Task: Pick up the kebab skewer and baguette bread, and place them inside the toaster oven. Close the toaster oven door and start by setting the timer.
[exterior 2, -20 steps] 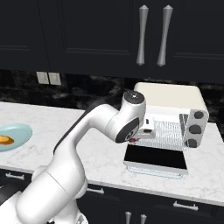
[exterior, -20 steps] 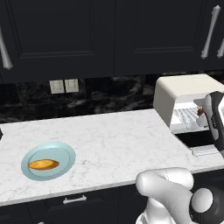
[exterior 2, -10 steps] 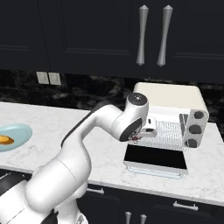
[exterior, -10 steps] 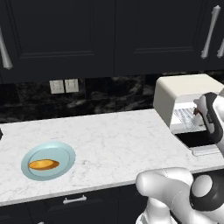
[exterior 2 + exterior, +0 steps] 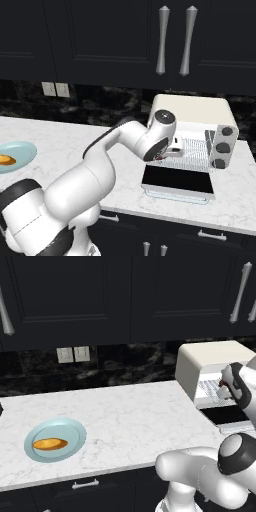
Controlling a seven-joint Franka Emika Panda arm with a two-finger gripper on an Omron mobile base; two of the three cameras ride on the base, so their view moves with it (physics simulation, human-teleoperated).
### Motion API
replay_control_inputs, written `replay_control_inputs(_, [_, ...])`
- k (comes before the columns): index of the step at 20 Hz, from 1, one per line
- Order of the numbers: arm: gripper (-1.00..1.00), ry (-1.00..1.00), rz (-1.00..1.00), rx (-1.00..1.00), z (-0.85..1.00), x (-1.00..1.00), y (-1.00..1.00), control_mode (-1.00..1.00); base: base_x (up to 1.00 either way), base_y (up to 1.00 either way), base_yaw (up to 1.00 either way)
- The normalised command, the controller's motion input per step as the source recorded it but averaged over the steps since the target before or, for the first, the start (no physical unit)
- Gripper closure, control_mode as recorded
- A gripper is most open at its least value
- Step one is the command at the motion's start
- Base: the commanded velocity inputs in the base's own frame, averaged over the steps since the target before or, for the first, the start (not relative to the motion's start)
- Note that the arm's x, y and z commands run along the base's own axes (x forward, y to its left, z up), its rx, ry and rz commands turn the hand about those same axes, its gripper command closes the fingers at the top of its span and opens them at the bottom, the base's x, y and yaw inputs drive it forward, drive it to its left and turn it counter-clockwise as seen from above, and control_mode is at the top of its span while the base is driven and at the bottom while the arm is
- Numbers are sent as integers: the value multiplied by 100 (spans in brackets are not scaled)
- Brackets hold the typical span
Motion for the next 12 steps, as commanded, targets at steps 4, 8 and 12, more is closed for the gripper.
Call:
replay_control_inputs(4, [100,0,0,1,-15,17,-20,-100,0,0,0])
replay_control_inputs(8, [100,0,0,0,-25,0,-10,-100,0,0,0])
replay_control_inputs(12, [100,0,0,0,-14,0,0,-100,0,0,0])
